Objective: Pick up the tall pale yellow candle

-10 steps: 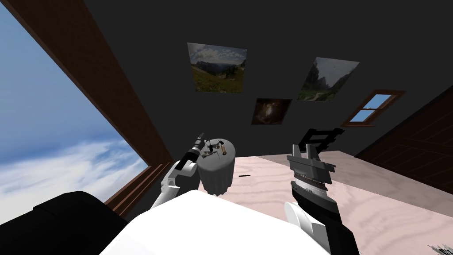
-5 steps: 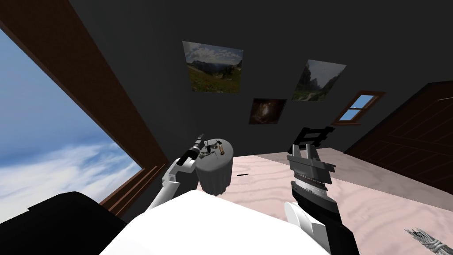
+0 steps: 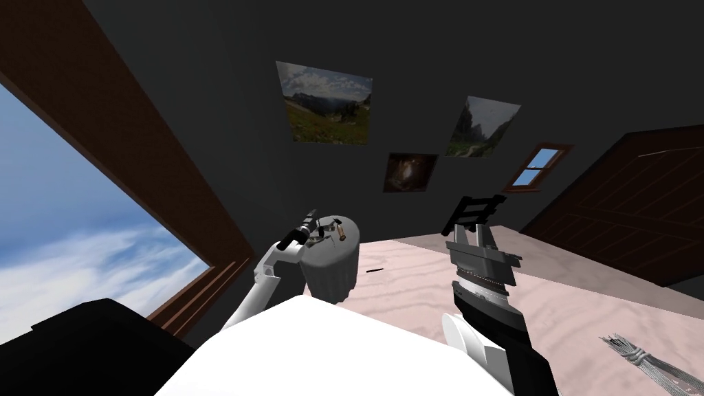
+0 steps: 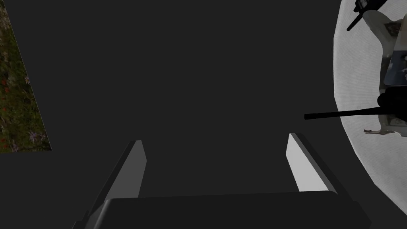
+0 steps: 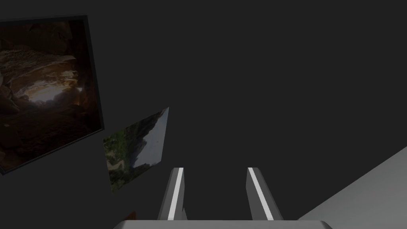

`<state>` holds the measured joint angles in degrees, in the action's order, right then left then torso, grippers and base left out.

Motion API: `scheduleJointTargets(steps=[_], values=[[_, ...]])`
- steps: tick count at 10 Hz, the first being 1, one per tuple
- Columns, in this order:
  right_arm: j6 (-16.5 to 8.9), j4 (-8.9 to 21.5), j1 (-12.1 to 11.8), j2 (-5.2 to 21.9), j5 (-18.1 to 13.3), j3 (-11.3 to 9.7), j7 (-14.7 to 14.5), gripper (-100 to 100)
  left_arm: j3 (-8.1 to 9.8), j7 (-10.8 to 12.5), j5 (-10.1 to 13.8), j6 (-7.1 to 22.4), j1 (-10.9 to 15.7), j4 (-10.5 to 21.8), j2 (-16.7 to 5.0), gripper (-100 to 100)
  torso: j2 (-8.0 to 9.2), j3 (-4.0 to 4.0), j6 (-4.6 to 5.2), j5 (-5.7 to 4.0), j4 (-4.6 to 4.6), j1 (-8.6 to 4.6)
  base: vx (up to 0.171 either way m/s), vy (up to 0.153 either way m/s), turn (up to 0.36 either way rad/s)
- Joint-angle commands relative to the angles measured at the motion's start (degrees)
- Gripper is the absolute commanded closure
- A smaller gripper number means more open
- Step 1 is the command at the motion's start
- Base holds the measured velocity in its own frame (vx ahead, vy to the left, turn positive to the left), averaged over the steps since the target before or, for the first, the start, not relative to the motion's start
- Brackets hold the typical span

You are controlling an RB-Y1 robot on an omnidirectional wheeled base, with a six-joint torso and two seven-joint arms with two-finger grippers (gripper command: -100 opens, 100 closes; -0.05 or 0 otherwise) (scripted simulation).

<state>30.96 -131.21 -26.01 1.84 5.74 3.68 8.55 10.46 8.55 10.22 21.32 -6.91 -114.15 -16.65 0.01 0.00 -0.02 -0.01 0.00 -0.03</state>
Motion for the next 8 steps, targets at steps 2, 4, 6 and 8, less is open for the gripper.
scheduleJointTargets(steps=[2, 4, 6, 8], values=[[0.00, 0.00, 0.00, 0.00, 0.00, 0.00, 0.00, 0, 1.07, 1.28, 1.06, 4.61, 1.42, 2.60, -1.53, -100, 0.00, 0.00, -0.02, 0.01, 0.00, 0.01, 0.004, -0.010, -0.068], [0.00, 0.00, 0.00, 0.00, 0.00, 0.00, 0.00, 0, 1.77, 1.98, 1.66, 7.47, 2.34, 4.15, -2.36, -100, -0.01, -0.01, -0.02, 0.01, 0.00, 0.03, 0.006, -0.005, -0.056], [0.00, 0.00, 0.00, 0.00, 0.00, 0.00, 0.00, 0, 2.47, 2.62, 2.29, 10.93, 3.20, 5.73, -3.17, -100, -0.01, -0.01, -0.02, 0.01, 0.00, 0.04, 0.008, -0.001, -0.062], [0.00, 0.00, -0.01, 0.00, 0.00, 0.00, 0.00, 0, 3.15, 3.19, 2.93, 13.99, 3.99, 7.32, -3.96, -100, -0.02, -0.01, -0.02, 0.02, -0.01, 0.07, 0.009, 0.004, -0.061]])
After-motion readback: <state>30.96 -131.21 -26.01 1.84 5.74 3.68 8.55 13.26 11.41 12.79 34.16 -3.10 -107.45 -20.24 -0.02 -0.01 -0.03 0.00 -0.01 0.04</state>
